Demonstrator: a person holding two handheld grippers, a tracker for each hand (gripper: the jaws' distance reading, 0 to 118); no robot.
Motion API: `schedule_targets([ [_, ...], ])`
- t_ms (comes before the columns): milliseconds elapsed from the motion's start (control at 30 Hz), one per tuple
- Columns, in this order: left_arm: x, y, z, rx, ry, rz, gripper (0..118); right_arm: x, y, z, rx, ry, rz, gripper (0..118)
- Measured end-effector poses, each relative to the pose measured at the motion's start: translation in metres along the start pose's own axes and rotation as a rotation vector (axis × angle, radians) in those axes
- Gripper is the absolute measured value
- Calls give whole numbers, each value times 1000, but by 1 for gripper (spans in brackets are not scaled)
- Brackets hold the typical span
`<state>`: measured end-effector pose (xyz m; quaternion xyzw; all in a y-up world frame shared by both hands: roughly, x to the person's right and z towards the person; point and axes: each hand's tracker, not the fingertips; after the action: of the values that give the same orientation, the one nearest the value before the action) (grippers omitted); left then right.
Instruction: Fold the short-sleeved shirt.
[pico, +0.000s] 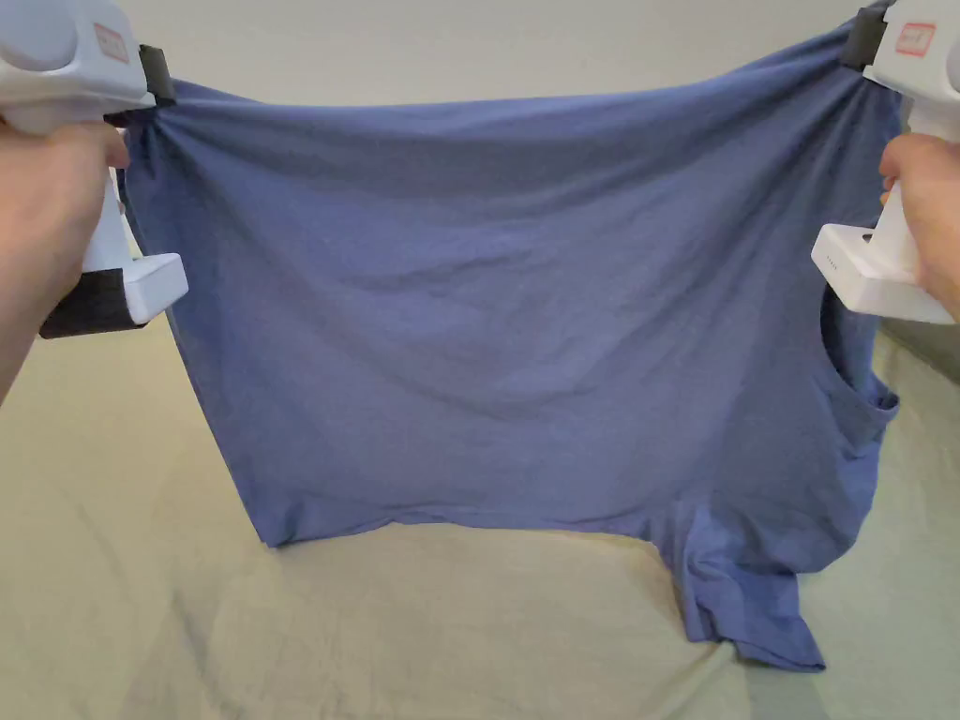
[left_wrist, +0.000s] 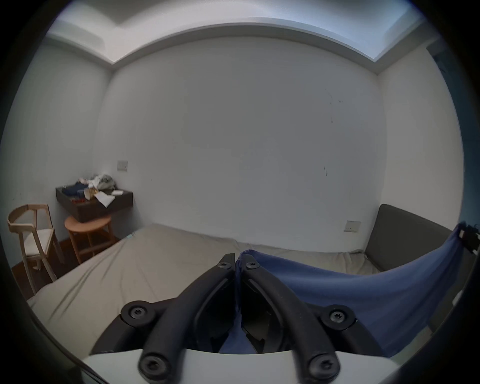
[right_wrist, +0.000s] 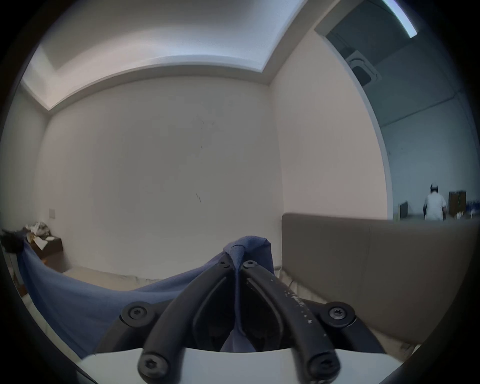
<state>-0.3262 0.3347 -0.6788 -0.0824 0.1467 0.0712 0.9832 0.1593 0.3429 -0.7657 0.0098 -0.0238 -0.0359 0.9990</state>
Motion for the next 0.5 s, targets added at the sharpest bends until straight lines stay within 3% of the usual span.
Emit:
schedule_targets([
  [100, -5, -34, -1, -57, 9, -93, 2, 7, -34, 14, -43, -2, 26, 3],
  [233, -40, -74, -6, -115, -28, -109, 2, 23, -84, 45, -121, 45, 9, 3],
  [333, -52, -114, 14, -133, -56, -108, 2, 33, -119, 80, -228, 24, 56, 3],
  [367, -57, -126, 25, -136, -56, -106, 2, 43, -131, 95, -231, 57, -41, 3],
  [400, -62, -135, 35, -156, -72, -101, 2, 50, -142, 110, -253, 78, -81, 3],
  [500, -81, -167, 84, -167, -81, -104, 2, 66, -165, 162, -306, 61, -5, 3],
])
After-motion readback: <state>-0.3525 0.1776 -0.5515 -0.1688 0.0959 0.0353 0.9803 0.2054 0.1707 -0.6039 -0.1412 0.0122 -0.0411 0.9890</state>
